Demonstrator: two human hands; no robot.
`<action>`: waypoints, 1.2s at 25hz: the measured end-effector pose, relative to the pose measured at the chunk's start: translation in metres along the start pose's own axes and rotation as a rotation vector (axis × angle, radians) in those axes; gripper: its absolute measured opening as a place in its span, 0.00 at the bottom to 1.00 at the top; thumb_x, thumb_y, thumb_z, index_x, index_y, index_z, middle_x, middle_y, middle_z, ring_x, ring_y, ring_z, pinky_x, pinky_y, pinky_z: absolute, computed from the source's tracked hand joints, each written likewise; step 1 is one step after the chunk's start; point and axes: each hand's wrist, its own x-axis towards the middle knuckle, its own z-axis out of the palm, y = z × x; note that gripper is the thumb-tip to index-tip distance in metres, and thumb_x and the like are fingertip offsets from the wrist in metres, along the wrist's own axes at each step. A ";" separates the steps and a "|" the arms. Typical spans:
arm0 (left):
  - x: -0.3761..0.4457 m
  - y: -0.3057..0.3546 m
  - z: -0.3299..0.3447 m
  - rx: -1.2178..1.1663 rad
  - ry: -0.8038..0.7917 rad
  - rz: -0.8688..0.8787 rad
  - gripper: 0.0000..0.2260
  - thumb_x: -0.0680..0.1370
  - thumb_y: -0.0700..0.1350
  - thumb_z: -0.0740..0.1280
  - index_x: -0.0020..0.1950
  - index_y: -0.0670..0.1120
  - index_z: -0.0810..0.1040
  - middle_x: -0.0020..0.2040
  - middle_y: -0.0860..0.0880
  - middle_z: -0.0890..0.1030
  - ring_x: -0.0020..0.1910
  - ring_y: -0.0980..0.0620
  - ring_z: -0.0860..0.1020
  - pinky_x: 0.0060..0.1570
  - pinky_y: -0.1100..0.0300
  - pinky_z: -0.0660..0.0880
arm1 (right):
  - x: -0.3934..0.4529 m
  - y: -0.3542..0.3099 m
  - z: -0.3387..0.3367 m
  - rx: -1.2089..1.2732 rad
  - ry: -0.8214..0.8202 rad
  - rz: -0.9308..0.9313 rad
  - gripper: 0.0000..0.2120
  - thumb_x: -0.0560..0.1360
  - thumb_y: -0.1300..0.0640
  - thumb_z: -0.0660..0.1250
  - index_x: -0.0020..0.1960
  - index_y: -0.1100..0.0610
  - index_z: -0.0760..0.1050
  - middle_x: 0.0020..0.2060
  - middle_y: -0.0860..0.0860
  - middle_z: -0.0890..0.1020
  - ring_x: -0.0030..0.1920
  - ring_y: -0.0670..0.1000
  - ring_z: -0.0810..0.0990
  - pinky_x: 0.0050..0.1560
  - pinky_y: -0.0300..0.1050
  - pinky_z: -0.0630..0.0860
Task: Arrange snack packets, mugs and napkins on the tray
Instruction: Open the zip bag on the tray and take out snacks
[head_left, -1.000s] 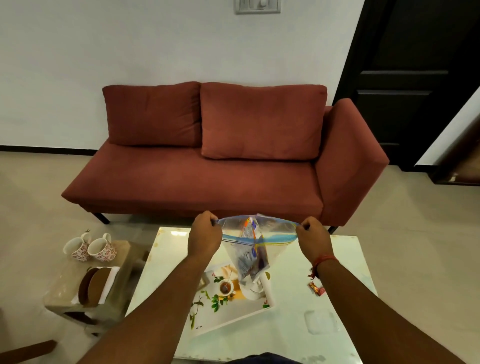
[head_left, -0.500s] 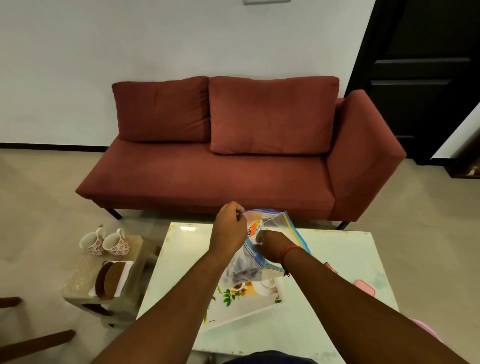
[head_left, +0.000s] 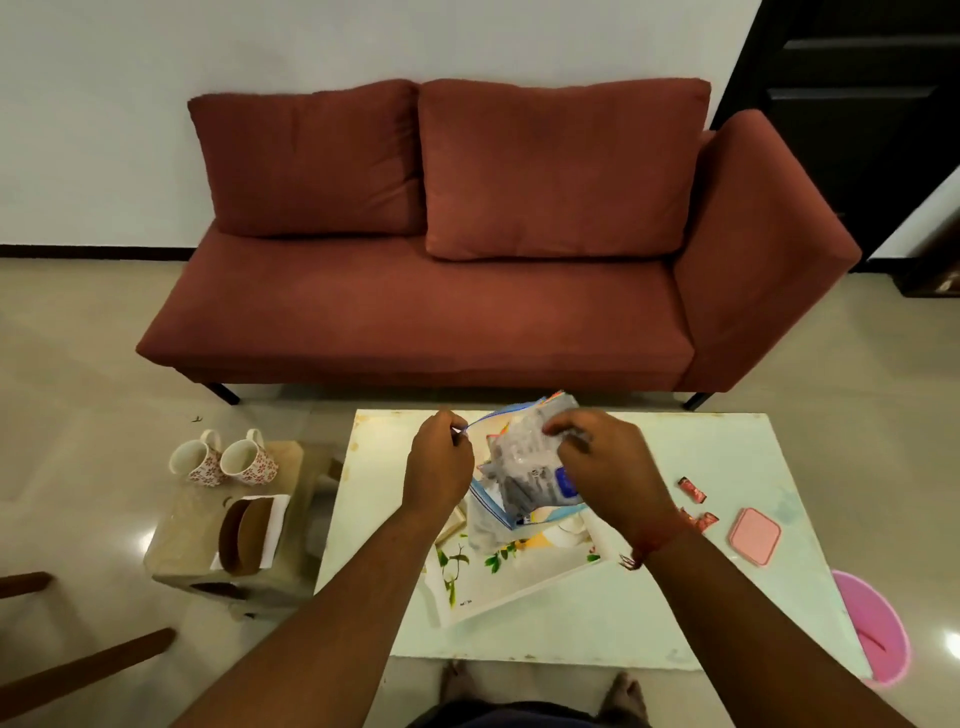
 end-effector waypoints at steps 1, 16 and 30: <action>0.003 -0.012 -0.002 0.024 0.006 -0.020 0.05 0.80 0.39 0.62 0.52 0.47 0.75 0.50 0.49 0.79 0.48 0.51 0.79 0.41 0.61 0.76 | -0.008 0.001 -0.008 0.105 0.122 0.021 0.13 0.72 0.64 0.61 0.48 0.56 0.83 0.45 0.45 0.83 0.45 0.41 0.80 0.45 0.26 0.72; -0.023 -0.157 -0.031 0.126 0.008 -0.335 0.05 0.81 0.39 0.63 0.51 0.49 0.75 0.47 0.48 0.81 0.43 0.47 0.81 0.41 0.44 0.83 | -0.003 0.221 0.217 0.103 -0.160 0.657 0.15 0.79 0.65 0.57 0.58 0.56 0.80 0.57 0.56 0.82 0.57 0.56 0.80 0.51 0.38 0.72; -0.038 -0.062 0.024 0.125 -0.070 -0.291 0.03 0.81 0.40 0.62 0.53 0.45 0.74 0.49 0.46 0.79 0.41 0.52 0.80 0.31 0.59 0.79 | -0.023 0.145 0.098 0.403 -0.003 0.271 0.10 0.74 0.70 0.62 0.44 0.58 0.78 0.42 0.49 0.82 0.45 0.48 0.79 0.48 0.36 0.74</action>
